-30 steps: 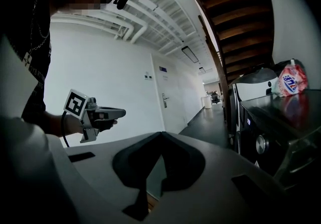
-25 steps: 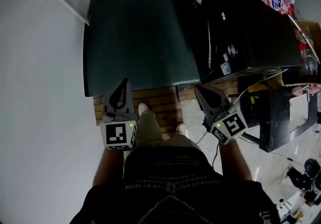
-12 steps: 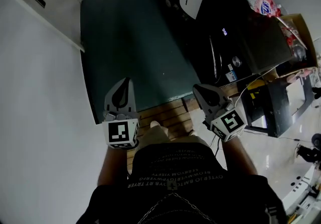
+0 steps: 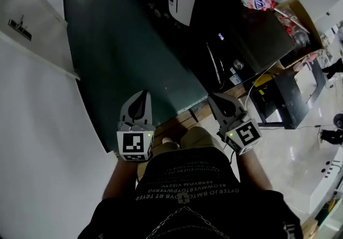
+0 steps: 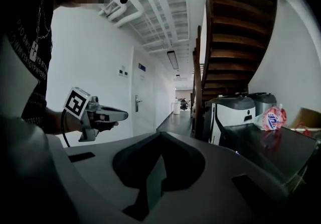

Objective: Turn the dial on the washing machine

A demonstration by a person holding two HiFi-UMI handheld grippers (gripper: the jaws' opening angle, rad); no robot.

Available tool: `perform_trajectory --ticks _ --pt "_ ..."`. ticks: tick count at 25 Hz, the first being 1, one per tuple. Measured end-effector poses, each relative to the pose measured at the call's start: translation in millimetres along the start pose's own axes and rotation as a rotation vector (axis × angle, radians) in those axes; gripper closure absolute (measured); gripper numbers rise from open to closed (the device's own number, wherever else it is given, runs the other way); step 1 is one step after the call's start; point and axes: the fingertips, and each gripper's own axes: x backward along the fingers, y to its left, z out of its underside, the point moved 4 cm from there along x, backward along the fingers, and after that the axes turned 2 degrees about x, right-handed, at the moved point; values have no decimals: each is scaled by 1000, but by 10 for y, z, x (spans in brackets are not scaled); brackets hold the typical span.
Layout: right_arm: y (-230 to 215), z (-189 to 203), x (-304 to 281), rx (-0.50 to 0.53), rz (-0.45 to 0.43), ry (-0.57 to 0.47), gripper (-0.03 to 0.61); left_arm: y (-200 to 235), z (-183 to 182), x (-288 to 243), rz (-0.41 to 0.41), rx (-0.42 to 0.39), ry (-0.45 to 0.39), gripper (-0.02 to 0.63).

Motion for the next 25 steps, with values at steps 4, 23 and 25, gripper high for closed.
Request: perform_trajectory --ticks 4,23,25 --pt "-252 84 106 -34 68 8 581 -237 -165 -354 94 -39 -4 607" --pt "-2089 596 752 -100 275 13 581 -1387 -871 -1910 242 -104 -43 607" --pt "-2184 717 734 -116 285 34 581 -1467 -865 -1990 257 -113 -31 607"
